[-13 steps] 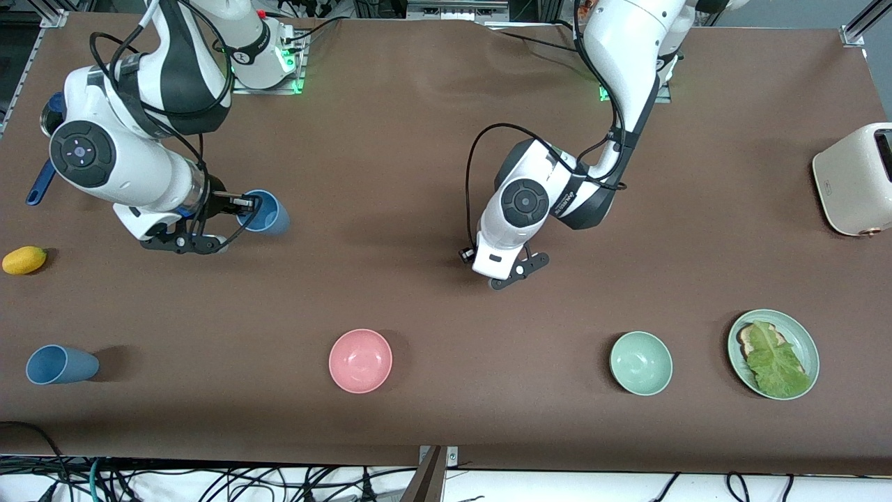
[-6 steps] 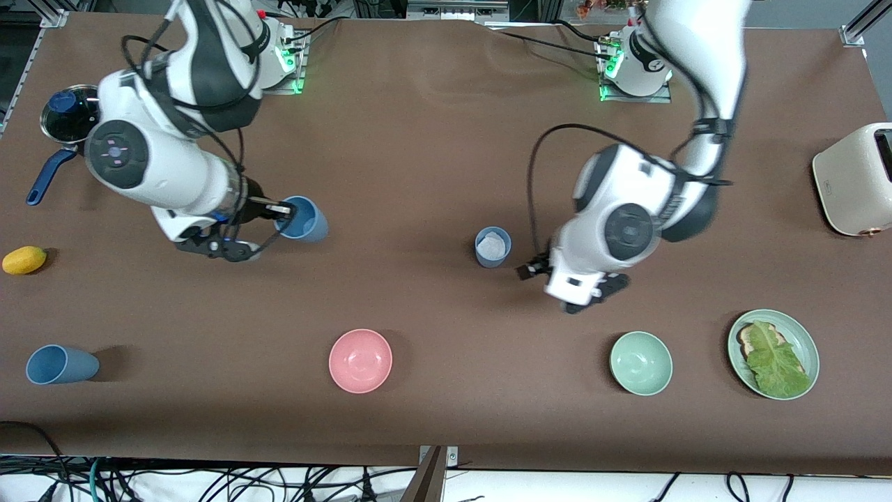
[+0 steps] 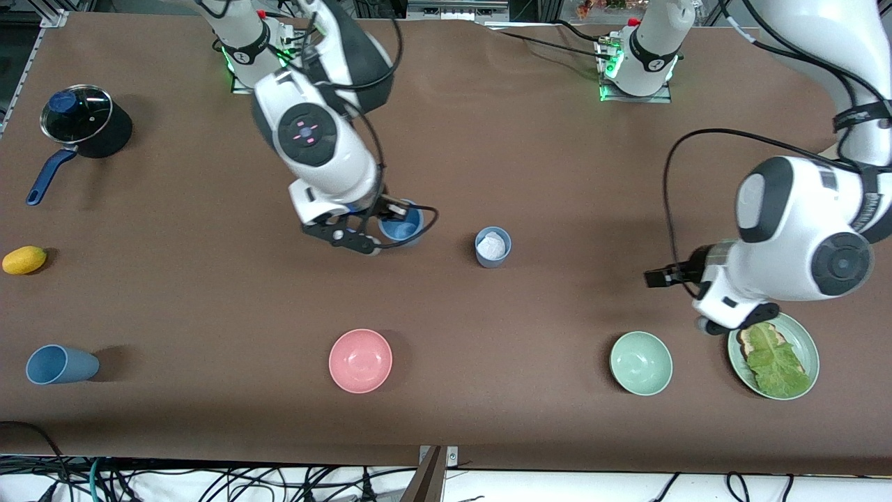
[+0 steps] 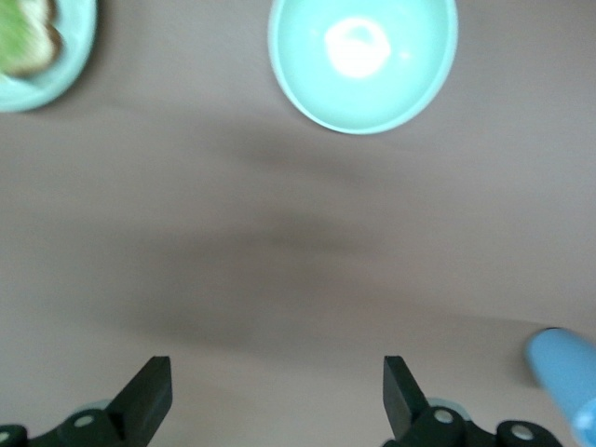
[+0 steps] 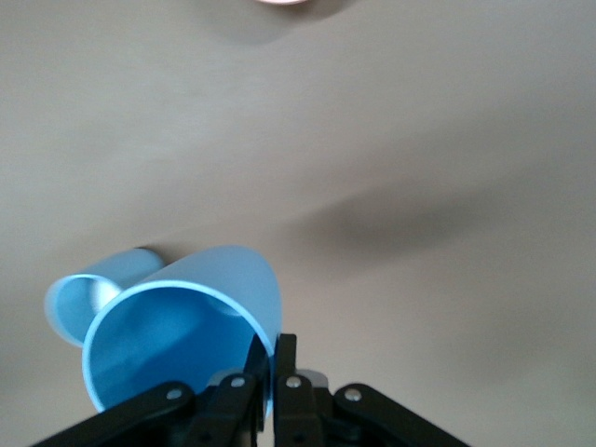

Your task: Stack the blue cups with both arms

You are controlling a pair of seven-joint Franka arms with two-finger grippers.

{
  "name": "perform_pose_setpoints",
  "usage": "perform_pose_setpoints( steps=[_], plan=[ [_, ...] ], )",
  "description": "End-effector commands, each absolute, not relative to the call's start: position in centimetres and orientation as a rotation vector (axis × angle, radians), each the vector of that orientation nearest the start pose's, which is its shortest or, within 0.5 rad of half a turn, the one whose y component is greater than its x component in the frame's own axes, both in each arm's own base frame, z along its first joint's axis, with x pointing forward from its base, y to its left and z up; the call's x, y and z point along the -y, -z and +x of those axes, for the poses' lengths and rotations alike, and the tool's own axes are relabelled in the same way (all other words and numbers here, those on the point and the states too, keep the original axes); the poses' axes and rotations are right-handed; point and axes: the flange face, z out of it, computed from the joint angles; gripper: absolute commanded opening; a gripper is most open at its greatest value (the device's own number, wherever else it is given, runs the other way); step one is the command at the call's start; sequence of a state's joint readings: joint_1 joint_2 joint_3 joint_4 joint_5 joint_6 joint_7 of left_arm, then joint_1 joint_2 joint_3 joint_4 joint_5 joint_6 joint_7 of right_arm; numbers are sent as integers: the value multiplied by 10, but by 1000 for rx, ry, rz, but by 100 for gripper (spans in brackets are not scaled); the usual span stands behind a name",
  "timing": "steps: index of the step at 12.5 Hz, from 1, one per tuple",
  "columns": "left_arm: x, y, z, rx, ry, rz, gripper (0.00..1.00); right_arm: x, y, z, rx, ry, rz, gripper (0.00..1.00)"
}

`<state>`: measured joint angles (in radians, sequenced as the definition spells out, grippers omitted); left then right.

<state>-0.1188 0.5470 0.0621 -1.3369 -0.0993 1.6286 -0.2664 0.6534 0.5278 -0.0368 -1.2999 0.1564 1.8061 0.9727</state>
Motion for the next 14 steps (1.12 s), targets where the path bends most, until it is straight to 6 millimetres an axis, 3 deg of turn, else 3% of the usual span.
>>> perform_pose_setpoints(
  steps=[1,3,4,7,10,14],
  plan=[
    [18,-400,681,181,-417,-3127,100,-478,-443,559,-761,-81,-2892,0],
    [-15,-410,678,138,-420,-3137,100,-515,-438,547,-873,-30,-2798,0],
    [-23,-414,673,71,-452,-3128,100,-532,-438,540,-905,-14,-2758,0],
    [-40,-450,662,83,-414,-3134,100,-574,-423,514,-993,19,-2676,0],
    [-36,-480,655,49,-359,-3145,100,-574,-417,509,-976,42,-2724,0],
    [-25,-504,641,20,-311,-3153,100,-564,-410,517,-928,100,-2790,0]
  ],
)
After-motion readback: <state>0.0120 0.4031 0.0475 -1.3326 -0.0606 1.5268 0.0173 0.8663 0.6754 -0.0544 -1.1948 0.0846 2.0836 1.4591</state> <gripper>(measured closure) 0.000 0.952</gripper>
